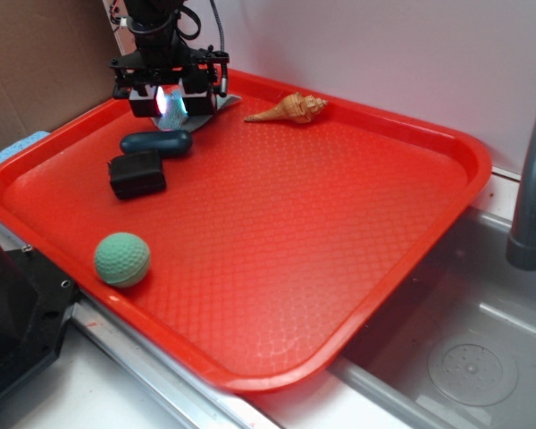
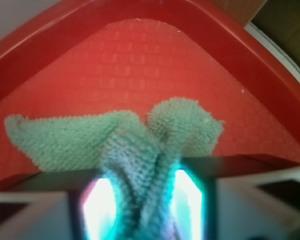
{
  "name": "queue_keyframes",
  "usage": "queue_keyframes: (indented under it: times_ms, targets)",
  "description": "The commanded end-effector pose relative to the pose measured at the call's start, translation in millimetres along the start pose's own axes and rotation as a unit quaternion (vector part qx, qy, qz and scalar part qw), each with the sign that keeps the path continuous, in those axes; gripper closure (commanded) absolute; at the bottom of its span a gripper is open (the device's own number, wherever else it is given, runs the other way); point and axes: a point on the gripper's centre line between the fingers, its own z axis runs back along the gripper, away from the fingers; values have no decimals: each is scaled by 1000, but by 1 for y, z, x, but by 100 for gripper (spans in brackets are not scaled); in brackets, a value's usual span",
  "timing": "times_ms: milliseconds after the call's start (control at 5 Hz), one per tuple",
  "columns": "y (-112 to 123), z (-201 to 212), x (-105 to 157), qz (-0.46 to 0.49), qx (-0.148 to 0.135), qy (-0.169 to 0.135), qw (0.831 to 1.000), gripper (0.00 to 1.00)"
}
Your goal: Grab the blue cloth.
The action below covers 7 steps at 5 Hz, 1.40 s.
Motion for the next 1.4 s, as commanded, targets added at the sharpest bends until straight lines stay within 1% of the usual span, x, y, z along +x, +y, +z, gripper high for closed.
queue_keyframes:
  times_ms: [0,200,400,600,800,1000,1200]
  targets:
    - [5,12,7,-5,13,-10,1000,100]
    - [3,41,5,-37,30,6,999,100]
    - [-1,81,-7,-62,6,18,998,100]
    - [-7,118,-29,-114,-36,62,991,100]
    - [-14,148,-57,-151,-57,55,985,100]
    - [-18,175,-84,-186,-71,62,978,100]
    - [-18,188,-103,-207,-75,62,973,100]
